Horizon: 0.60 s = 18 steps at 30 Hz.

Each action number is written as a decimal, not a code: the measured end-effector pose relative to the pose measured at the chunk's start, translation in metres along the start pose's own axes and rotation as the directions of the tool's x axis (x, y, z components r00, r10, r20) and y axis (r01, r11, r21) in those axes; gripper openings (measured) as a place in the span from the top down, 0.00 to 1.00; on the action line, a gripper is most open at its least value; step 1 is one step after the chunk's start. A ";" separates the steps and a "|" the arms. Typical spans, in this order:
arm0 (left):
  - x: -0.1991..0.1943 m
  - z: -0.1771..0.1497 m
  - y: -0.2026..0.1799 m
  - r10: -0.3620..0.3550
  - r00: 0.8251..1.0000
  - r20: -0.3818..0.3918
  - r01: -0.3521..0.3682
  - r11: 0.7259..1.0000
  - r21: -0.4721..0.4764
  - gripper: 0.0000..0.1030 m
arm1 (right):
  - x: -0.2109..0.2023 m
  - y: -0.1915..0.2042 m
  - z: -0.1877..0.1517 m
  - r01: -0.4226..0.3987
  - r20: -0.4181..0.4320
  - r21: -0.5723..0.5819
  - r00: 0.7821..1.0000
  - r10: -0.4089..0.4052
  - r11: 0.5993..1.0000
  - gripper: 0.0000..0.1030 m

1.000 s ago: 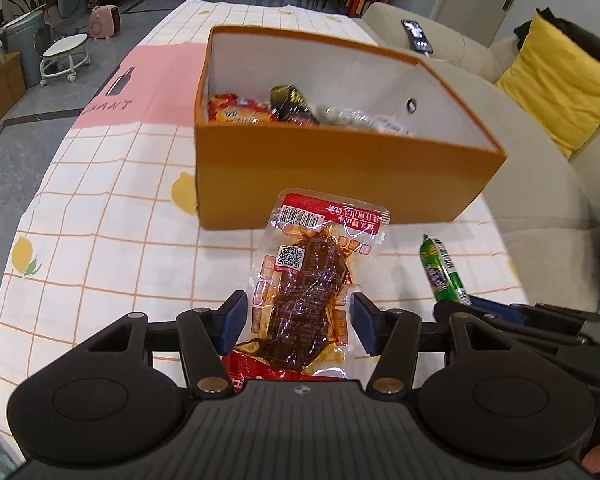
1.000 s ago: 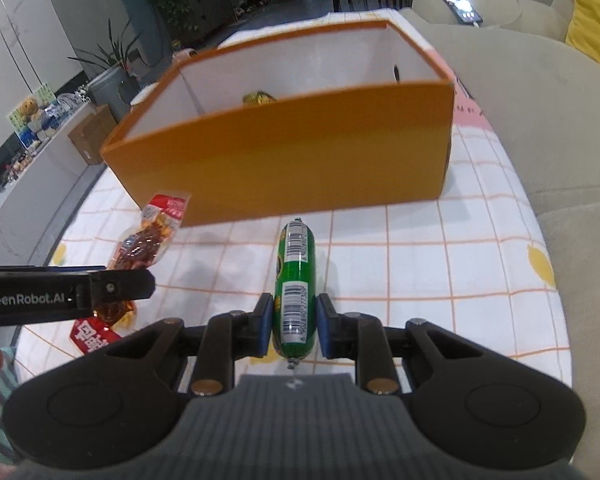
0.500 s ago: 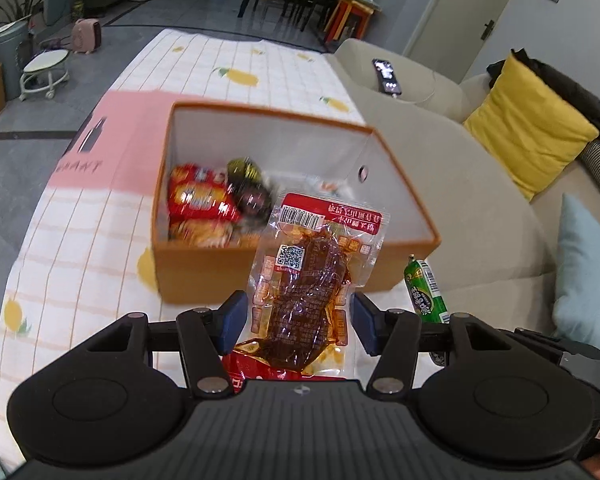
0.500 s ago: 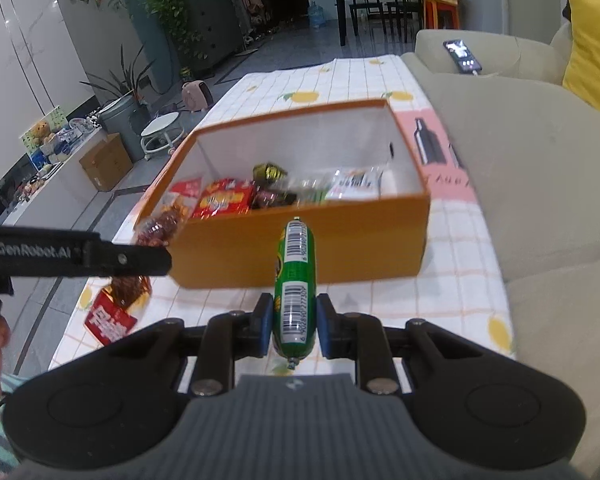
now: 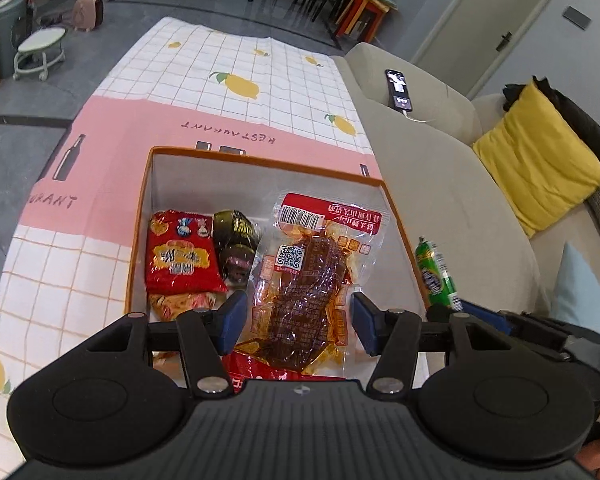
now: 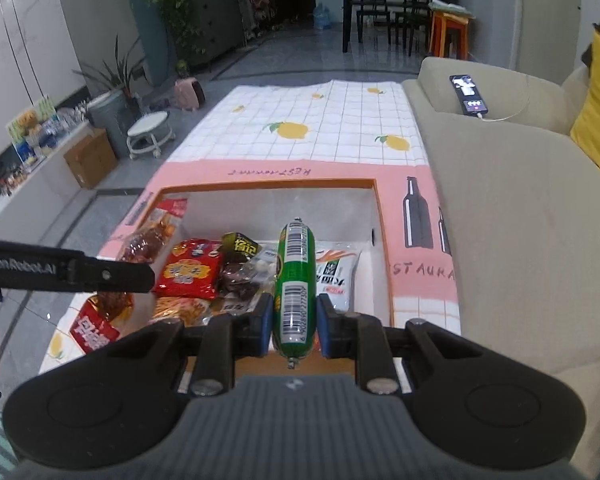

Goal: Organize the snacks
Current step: 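Lower both snacks into the box and open both tools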

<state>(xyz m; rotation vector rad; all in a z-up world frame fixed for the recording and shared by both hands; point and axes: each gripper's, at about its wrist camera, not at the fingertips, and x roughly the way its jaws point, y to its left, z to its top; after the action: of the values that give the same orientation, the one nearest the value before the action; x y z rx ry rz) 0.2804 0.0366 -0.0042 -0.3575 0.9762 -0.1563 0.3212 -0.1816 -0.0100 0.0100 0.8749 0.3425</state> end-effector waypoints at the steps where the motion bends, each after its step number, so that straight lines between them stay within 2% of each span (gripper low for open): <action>1: 0.005 0.005 0.001 0.002 1.000 -0.005 -0.002 1.000 -0.005 0.38 | 0.009 -0.001 0.006 0.002 -0.018 -0.005 1.000 -0.002 1.000 0.81; 5: 0.032 0.017 0.006 0.021 0.998 -0.056 -0.023 1.000 -0.020 0.38 | 0.042 -0.002 0.020 0.040 -0.076 -0.033 0.996 -0.042 0.999 0.81; 9: 0.066 0.019 0.014 0.066 0.989 -0.135 -0.071 0.997 -0.027 0.38 | 0.076 -0.005 0.026 0.067 -0.137 -0.073 0.988 -0.077 0.995 0.81; 14: 0.102 0.019 0.024 0.093 0.972 -0.217 -0.108 0.992 -0.058 0.38 | 0.113 -0.006 0.027 0.115 -0.219 -0.125 0.966 -0.140 0.985 0.81; 18: 0.118 0.020 0.027 0.124 0.962 -0.244 -0.142 0.988 -0.058 0.38 | 0.132 -0.005 0.026 0.163 -0.255 -0.172 0.945 -0.204 0.972 0.81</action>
<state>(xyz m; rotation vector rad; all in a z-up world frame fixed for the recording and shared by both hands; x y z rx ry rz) 0.3622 0.0319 -0.0959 -0.3452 1.2439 -0.0404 0.4203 -0.1437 -0.0928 -0.2619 1.1110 0.2360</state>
